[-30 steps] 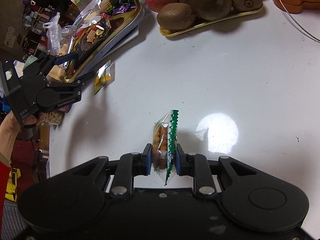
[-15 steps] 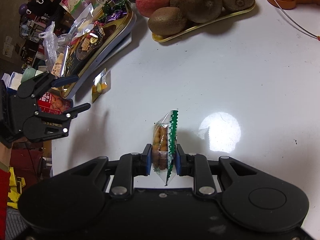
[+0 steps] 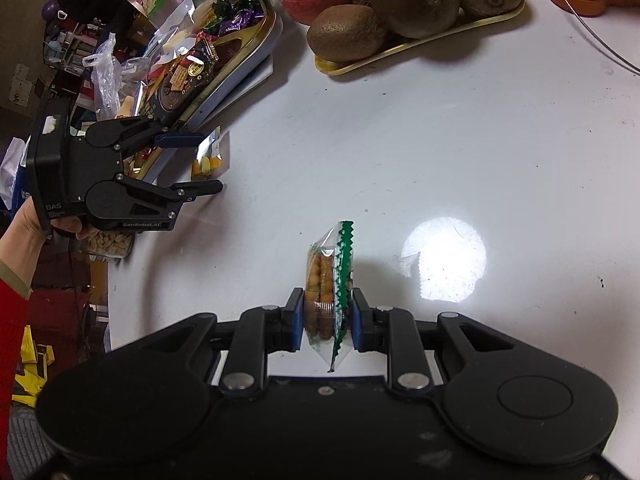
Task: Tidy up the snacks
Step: 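Lift the cookie packet with the right gripper while the left gripper reaches the yellow-silver candy, then close the left gripper on the yellow-and-silver wrapped candy, then carry the cookie packet and yellow-silver candy over the gold tray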
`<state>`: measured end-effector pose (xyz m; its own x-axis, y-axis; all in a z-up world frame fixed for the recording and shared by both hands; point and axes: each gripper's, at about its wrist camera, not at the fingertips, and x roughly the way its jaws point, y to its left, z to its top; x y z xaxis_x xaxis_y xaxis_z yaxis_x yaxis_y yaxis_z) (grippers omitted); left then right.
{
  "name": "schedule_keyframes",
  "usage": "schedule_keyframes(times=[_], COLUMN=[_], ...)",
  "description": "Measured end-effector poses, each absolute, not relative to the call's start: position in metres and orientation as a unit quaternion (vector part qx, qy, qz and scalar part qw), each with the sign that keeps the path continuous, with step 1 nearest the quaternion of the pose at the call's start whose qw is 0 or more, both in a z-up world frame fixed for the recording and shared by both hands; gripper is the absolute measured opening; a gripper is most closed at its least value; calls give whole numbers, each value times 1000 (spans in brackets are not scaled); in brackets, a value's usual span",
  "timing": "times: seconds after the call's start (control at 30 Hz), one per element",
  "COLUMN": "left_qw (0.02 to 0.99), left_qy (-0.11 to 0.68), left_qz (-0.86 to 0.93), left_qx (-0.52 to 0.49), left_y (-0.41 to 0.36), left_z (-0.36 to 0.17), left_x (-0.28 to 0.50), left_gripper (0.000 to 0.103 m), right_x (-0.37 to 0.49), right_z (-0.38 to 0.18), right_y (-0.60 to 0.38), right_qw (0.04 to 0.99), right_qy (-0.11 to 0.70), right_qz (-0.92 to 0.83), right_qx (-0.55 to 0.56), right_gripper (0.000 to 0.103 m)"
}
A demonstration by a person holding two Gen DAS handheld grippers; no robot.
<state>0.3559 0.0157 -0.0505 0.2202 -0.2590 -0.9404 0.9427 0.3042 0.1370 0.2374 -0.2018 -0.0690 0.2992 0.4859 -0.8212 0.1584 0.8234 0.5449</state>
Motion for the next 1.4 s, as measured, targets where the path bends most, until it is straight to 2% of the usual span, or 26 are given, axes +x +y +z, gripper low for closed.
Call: schedule_keyframes(times=[0.33, 0.43, 0.5, 0.57, 0.83, 1.07, 1.23, 1.4], left_qw=[663, 675, 685, 694, 753, 804, 803, 809], left_qy=[518, 523, 525, 521, 520, 556, 588, 585], left_qz=[-434, -420, -402, -390, -301, -170, -90, -48], left_qx=[323, 307, 304, 308, 268, 123, 17, -26], left_y=[17, 25, 30, 33, 43, 74, 90, 98], left_z=[-54, -50, -50, -48, -51, -42, -43, -39], left_x=[360, 347, 335, 321, 267, 239, 202, 174], left_gripper=[65, 47, 46, 40, 39, 39, 39, 39], right_x=[236, 236, 234, 233, 221, 216, 213, 205], right_z=[-65, -63, -63, -63, -61, -58, -65, -58], right_y=[-202, -202, -201, -200, -195, -196, -197, -195], right_qw=[756, 759, 758, 758, 757, 760, 757, 765], right_qy=[579, 573, 574, 572, 573, 566, 572, 558], right_qz=[116, 120, 125, 125, 128, 117, 107, 109], right_qx=[283, 284, 282, 287, 288, 298, 297, 303], right_gripper=[24, 24, 24, 24, 24, 24, 24, 24])
